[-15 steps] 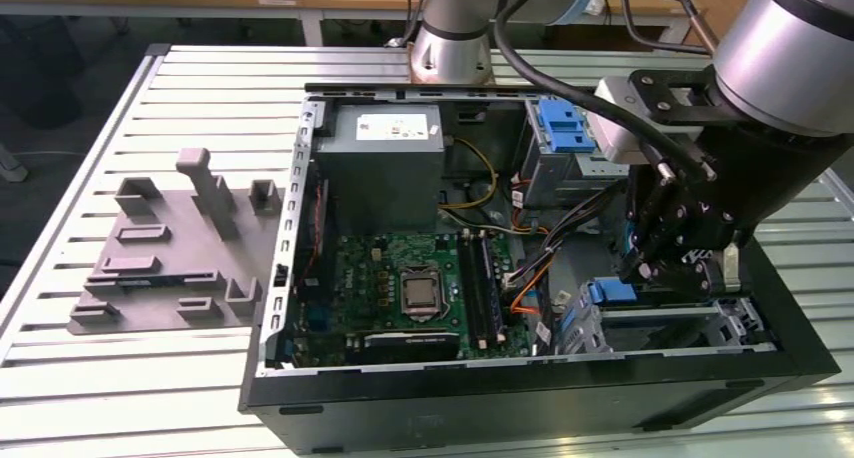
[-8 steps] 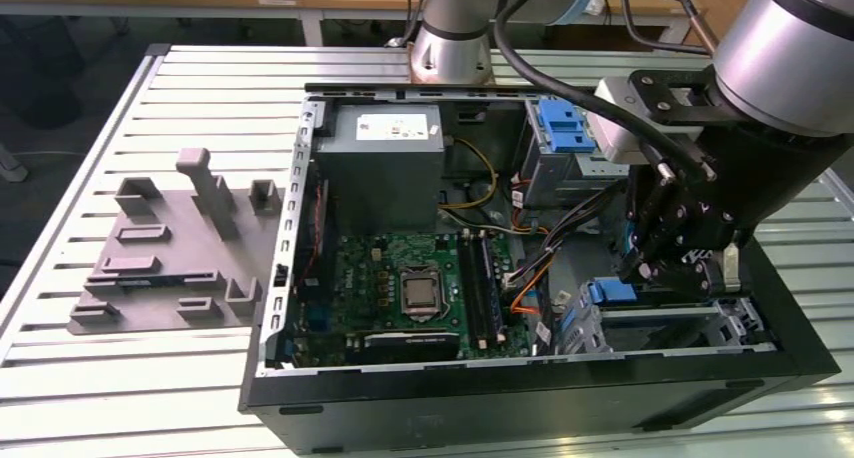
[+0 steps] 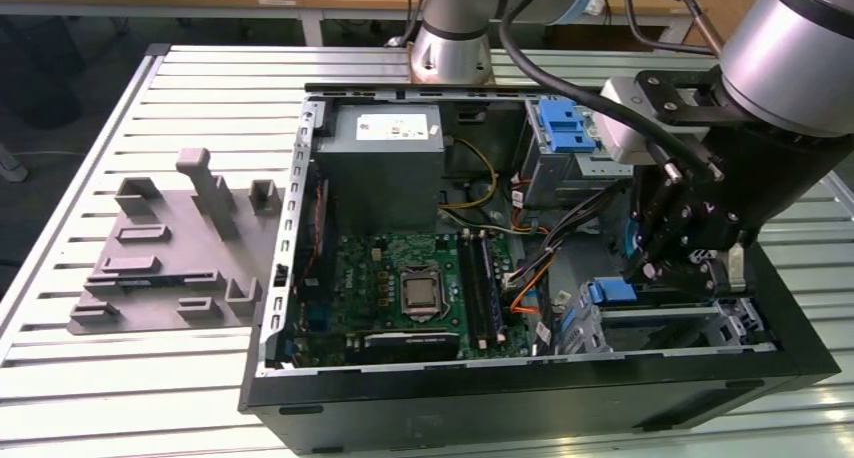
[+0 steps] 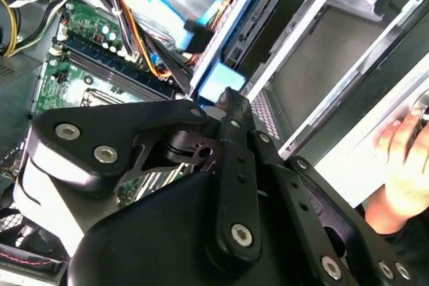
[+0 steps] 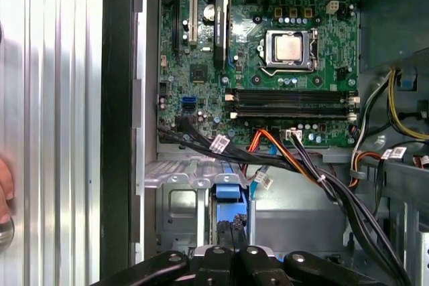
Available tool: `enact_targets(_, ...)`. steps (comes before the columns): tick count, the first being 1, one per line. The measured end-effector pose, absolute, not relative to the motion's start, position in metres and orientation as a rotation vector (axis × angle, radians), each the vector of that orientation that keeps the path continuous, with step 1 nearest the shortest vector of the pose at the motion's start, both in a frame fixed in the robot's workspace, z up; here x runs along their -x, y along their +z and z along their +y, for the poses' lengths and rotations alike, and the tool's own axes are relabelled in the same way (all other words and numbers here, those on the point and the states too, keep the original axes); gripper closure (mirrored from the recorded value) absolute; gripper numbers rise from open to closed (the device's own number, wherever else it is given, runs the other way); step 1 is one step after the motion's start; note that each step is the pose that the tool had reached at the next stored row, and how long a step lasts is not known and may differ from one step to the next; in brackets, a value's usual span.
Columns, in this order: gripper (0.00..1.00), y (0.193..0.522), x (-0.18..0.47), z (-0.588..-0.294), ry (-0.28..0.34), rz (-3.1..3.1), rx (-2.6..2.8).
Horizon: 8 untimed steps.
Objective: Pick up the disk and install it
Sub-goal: 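Insert the first disk wire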
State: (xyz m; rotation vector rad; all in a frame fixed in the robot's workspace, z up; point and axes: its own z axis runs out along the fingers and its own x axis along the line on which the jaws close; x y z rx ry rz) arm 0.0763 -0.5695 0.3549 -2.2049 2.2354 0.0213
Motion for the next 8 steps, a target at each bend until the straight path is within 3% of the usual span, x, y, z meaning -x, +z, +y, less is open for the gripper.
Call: enact_targets(8,0.89,0.355,-0.096,-0.569,0.021,2.235,2.205)
